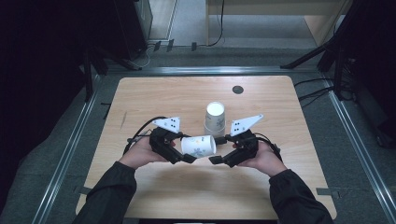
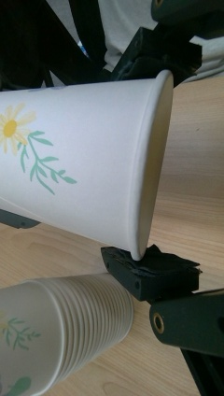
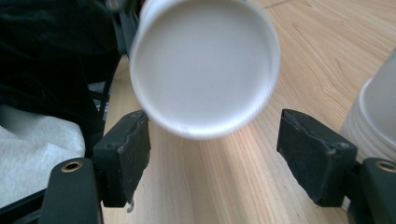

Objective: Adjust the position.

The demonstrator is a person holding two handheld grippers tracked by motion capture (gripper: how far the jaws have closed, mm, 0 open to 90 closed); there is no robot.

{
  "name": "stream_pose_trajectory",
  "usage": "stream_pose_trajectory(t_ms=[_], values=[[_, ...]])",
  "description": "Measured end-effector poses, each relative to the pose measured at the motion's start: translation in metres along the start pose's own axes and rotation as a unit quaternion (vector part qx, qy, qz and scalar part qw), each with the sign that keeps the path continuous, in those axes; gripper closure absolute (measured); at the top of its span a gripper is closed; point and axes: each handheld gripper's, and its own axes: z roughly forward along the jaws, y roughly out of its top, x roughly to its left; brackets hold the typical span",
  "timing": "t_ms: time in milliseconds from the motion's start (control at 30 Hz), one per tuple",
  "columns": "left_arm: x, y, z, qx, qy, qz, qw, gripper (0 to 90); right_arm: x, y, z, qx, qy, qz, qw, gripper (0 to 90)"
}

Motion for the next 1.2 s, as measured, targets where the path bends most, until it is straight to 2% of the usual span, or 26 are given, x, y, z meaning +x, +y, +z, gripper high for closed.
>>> stream_pose_trajectory(t_ms=[100, 233, 333, 400, 533, 633, 800, 867, 900, 1033, 1200], values=[[0.001, 0.003, -0.006, 0.019, 0.014, 0.000, 0.9997, 24.0, -0.001, -0.001, -0.001, 0.002, -0.003, -0.003, 1.0000, 26.3], [0.003, 0.007, -0.012, 0.035, 0.021, -0.002, 0.9991, 24.0, -0.001, -0.002, 0.000, 0.011, -0.010, -0.004, 0.9999, 26.4], [0.002, 0.011, -0.012, 0.060, 0.028, 0.007, 0.9978, 24.0, 0.000, -0.001, 0.000, 0.011, -0.010, -0.007, 0.9999, 26.4], [0.000, 0.013, -0.012, 0.080, 0.036, 0.014, 0.9961, 23.9, 0.000, -0.001, 0.000, 0.010, -0.010, -0.007, 0.9999, 26.3], [0.001, 0.021, -0.012, 0.111, 0.026, 0.032, 0.9929, 24.0, 0.003, -0.001, -0.002, 0.005, -0.012, -0.008, 0.9999, 26.3], [0.000, 0.028, -0.008, 0.144, 0.031, 0.041, 0.9882, 24.0, 0.002, -0.001, -0.002, 0.005, -0.014, -0.006, 0.9999, 26.3], [-0.001, 0.032, 0.000, 0.157, 0.029, 0.049, 0.9860, 23.9, 0.002, -0.002, 0.000, 0.011, -0.018, -0.009, 0.9997, 26.3], [0.000, 0.031, 0.004, 0.170, 0.040, 0.049, 0.9835, 23.9, 0.002, -0.002, 0.001, 0.013, -0.016, -0.010, 0.9997, 26.3], [0.001, 0.030, 0.007, 0.184, 0.045, 0.047, 0.9809, 23.9, 0.002, -0.003, 0.001, 0.015, -0.016, -0.010, 0.9997, 26.3], [0.000, 0.027, 0.011, 0.190, 0.036, 0.052, 0.9797, 23.9, 0.002, -0.003, 0.003, 0.020, -0.017, -0.012, 0.9996, 26.3], [0.000, 0.025, 0.017, 0.206, 0.033, 0.042, 0.9772, 24.0, 0.003, -0.002, 0.007, 0.025, -0.014, -0.015, 0.9995, 26.3]])
